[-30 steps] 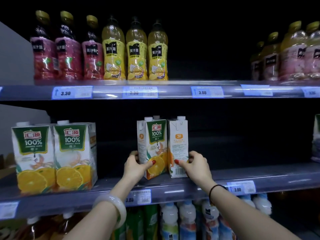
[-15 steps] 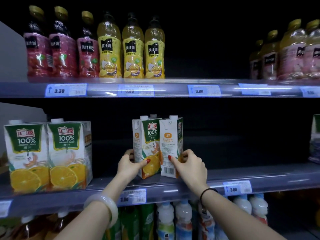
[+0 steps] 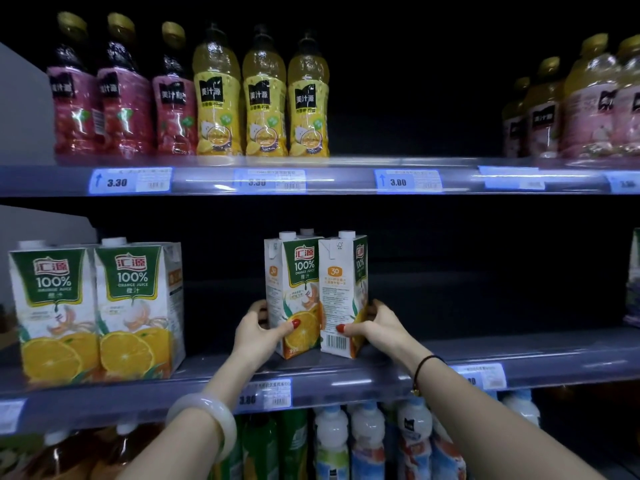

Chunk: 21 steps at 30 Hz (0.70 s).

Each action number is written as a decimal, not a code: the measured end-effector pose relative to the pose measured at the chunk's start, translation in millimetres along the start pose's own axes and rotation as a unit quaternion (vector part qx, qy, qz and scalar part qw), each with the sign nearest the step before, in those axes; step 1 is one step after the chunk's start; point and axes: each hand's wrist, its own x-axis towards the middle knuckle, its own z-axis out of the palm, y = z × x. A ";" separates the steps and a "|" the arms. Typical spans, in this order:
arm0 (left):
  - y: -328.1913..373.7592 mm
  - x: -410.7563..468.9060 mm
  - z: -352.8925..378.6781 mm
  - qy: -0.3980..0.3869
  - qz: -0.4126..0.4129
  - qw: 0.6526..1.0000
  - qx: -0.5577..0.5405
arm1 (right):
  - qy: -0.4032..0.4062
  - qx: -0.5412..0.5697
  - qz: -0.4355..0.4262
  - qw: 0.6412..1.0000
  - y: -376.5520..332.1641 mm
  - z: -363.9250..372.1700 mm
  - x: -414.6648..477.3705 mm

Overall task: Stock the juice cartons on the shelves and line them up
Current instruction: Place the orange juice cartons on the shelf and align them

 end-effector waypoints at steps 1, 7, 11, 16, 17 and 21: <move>-0.5 0.2 0.3 0.001 0.001 1.000 0.001 | 0.019 -0.034 -0.001 0.999 -0.9 0.8 -1.2; -1.8 1.4 1.8 0.008 -0.003 1.000 -0.002 | 0.146 -0.203 -0.050 0.967 3.0 9.0 -14.0; 2.0 1.5 1.0 0.008 -0.006 1.000 0.005 | 0.043 -0.039 -0.022 0.998 -0.5 -2.7 -9.4; 6.4 3.6 -5.2 -0.010 -0.021 1.000 0.010 | 0.134 -0.121 -0.053 0.982 1.6 3.2 -11.5; 6.7 4.4 -8.9 -0.017 -0.024 1.000 0.008 | 0.139 -0.129 -0.054 0.980 2.0 3.0 -12.7; 4.5 5.5 -31.9 -0.059 -0.042 0.997 -0.018 | 0.073 -0.077 -0.036 0.994 -3.1 -11.9 -11.0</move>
